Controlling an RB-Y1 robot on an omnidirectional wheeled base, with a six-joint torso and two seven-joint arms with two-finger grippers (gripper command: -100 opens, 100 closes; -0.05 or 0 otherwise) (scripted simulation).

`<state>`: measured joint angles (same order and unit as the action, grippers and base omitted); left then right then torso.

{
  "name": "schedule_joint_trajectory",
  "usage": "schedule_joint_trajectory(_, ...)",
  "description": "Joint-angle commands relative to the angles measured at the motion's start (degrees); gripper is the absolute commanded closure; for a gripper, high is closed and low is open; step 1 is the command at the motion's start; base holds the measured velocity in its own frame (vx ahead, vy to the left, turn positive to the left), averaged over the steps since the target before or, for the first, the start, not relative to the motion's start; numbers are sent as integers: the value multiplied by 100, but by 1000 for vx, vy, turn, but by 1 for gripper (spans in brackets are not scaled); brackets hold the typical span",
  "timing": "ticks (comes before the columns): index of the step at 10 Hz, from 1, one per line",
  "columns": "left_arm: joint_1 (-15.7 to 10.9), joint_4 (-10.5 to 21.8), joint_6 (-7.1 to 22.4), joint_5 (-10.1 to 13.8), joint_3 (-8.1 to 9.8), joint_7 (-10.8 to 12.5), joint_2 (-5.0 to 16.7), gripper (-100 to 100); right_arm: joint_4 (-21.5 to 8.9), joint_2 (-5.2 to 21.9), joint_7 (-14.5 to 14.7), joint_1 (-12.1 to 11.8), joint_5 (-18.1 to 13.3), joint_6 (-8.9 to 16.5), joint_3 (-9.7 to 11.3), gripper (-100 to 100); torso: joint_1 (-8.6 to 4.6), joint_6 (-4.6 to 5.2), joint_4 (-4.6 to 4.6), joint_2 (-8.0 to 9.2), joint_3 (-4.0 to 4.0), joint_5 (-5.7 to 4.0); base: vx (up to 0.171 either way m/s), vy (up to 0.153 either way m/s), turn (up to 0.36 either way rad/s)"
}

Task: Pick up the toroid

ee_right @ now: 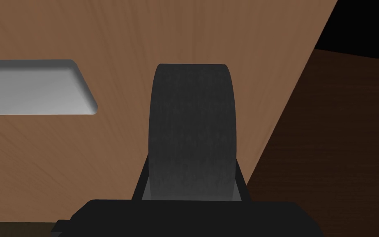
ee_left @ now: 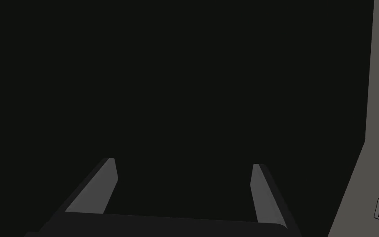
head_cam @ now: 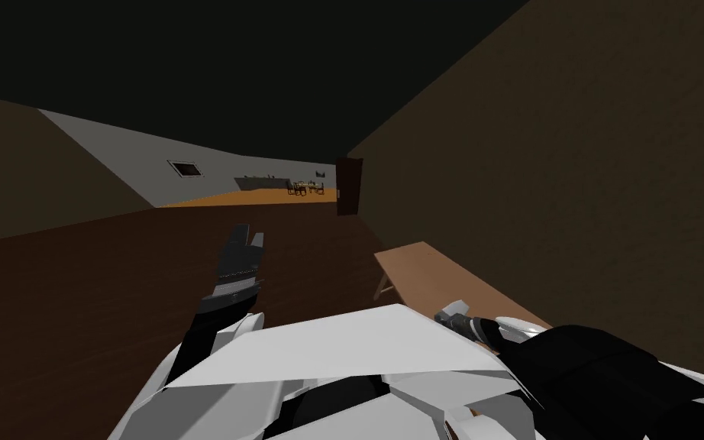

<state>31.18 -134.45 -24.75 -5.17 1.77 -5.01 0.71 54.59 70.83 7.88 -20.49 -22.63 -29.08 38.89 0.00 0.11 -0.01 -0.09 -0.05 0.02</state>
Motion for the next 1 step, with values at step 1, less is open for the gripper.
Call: schedule_joint_trajectory(1, 0, 0, 0, 0, 0, 0, 0, 0, 0, 0, 0, 0, 0, 0, 0, 0, 0, 0, 0, 0, 0, 0, 0, 0, 0)
